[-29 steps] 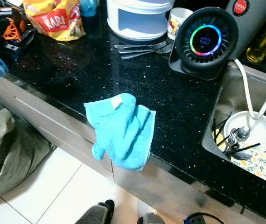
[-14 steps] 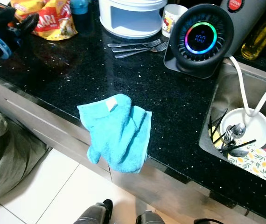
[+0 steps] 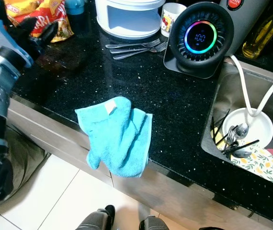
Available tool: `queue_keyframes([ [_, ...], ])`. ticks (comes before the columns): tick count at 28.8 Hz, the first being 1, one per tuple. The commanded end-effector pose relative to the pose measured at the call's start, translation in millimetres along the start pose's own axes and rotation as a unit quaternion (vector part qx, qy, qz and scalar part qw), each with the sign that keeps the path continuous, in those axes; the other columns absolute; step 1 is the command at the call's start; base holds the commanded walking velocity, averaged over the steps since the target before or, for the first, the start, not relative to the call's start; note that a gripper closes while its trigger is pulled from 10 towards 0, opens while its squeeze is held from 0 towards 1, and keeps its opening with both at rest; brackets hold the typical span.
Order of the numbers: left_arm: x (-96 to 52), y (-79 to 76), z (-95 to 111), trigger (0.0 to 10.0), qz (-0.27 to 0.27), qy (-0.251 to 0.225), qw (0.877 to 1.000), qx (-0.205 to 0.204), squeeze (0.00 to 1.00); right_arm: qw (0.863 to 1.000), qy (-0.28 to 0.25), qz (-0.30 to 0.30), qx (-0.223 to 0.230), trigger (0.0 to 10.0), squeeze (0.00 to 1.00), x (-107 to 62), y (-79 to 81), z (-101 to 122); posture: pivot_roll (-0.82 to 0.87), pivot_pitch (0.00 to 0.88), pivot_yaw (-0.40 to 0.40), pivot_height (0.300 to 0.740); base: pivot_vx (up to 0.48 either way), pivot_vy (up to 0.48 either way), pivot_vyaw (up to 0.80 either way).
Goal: Kitchen organization
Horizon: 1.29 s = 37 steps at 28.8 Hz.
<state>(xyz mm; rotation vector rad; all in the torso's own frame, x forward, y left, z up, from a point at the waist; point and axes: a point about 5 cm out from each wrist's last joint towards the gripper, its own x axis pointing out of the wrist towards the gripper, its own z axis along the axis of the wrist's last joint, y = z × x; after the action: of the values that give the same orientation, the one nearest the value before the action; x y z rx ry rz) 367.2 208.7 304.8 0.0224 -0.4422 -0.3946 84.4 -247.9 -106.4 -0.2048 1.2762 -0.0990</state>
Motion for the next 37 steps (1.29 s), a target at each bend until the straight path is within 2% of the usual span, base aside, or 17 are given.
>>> queue_keyframes([
  [1, -7.6, -18.7, -18.1, 10.0, -0.004, 0.013, 0.999, -0.032, 0.0, 1.0, 0.009, 0.0, 0.0, 10.0, 0.0, -0.3, 0.7, -4.2, 0.1, 0.194, -0.061, 0.74, 0.0, 0.0, 0.0],
  [2, -7.6, -18.7, -18.1, 10.0, -0.004, 0.013, 0.999, -0.032, 0.0, 1.0, 0.009, 0.0, 0.0, 10.0, 0.0, -0.3, 0.7, -4.2, 0.1, 0.194, -0.061, 0.74, 0.0, 0.0, 0.0],
  [5, -18.2, -30.3, -33.4, 10.0, 0.012, 0.016, 0.997, -0.071, 0.0, 1.0, 0.005, 0.0, -0.001, 10.0, 0.0, 0.2, 0.6, -0.1, 0.11, 0.195, -0.064, 0.74, 0.0, 0.081, 0.0],
  [13, -30.7, -43.7, -41.0, 10.0, 0.021, 0.023, 0.995, -0.095, 0.0, 1.0, 0.004, 0.003, -0.003, 10.0, 0.0, 0.5, 1.9, 2.4, 0.12, 0.193, -0.06, 0.74, -0.06, 0.291, 0.0],
  [19, -27.7, -50.3, -32.6, 10.0, 0.012, 0.015, 0.996, -0.091, 0.0, 1.0, 0.003, 0.005, -0.001, 10.0, 0.0, 0.7, 3.5, 3.1, 0.12, 0.19, -0.056, 0.74, 0.0, 0.309, 0.0],
  [27, -18.9, -57.2, -7.7, 10.0, -0.008, -0.016, 0.997, -0.08, 0.0, 1.0, 0.003, 0.006, 0.001, 10.0, 0.0, 0.8, 4.8, 3.9, 0.12, 0.19, -0.057, 0.74, 0.0, 0.339, 0.0],
  [37, -17.2, -60.0, -0.8, 10.0, -0.01, -0.024, 0.996, -0.083, 0.0, 1.0, 0.002, 0.007, -0.001, 10.0, 0.0, 0.9, 5.1, 4.1, 0.12, 0.192, -0.064, 0.74, 0.0, 0.294, 0.0],
])
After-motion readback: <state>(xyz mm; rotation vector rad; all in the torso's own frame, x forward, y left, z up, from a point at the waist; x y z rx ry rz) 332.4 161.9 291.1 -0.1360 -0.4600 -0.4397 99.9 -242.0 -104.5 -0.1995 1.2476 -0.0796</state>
